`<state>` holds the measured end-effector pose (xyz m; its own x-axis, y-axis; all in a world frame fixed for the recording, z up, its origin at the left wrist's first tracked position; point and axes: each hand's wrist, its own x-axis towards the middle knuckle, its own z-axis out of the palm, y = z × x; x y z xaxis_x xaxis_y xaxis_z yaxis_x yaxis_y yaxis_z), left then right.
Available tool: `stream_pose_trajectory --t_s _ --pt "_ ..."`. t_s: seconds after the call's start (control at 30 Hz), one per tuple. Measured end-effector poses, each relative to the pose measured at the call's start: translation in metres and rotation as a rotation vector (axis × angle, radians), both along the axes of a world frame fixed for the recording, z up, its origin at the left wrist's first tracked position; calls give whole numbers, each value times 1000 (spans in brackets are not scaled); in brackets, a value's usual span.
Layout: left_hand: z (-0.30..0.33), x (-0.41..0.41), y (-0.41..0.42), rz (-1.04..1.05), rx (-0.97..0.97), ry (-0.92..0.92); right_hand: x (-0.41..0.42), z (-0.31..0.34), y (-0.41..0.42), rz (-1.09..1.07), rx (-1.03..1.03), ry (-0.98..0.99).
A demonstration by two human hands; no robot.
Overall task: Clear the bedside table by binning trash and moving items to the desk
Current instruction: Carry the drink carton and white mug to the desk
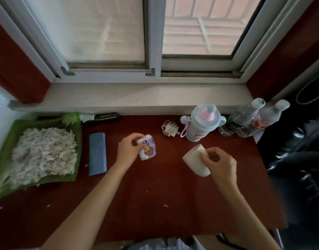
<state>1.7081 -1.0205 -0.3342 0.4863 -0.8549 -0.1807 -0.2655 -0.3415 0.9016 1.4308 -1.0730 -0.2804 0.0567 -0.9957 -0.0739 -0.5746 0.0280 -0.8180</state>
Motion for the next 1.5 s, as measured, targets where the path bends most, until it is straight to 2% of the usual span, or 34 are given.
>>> stream_pose_trajectory --t_s 0.17,0.33,0.67,0.8,0.9,1.2,1.5 --pt "-19 16 -44 -98 57 -68 12 -12 -4 -36 35 17" --pt "-40 23 -77 -140 111 -32 18 -18 -7 -57 48 19" --pt "-55 36 -117 -139 137 -33 19 -27 -8 -96 52 57" --pt "-60 37 -119 -170 152 -89 18 -31 -6 -97 57 51" --pt "-62 37 -117 -181 151 -210 17 -30 -5 -99 57 40" --pt "-45 8 -68 -138 92 -440 9 -28 0 -120 78 20" --pt "-62 -84 40 -406 218 -619 -15 -28 5 -137 74 41"
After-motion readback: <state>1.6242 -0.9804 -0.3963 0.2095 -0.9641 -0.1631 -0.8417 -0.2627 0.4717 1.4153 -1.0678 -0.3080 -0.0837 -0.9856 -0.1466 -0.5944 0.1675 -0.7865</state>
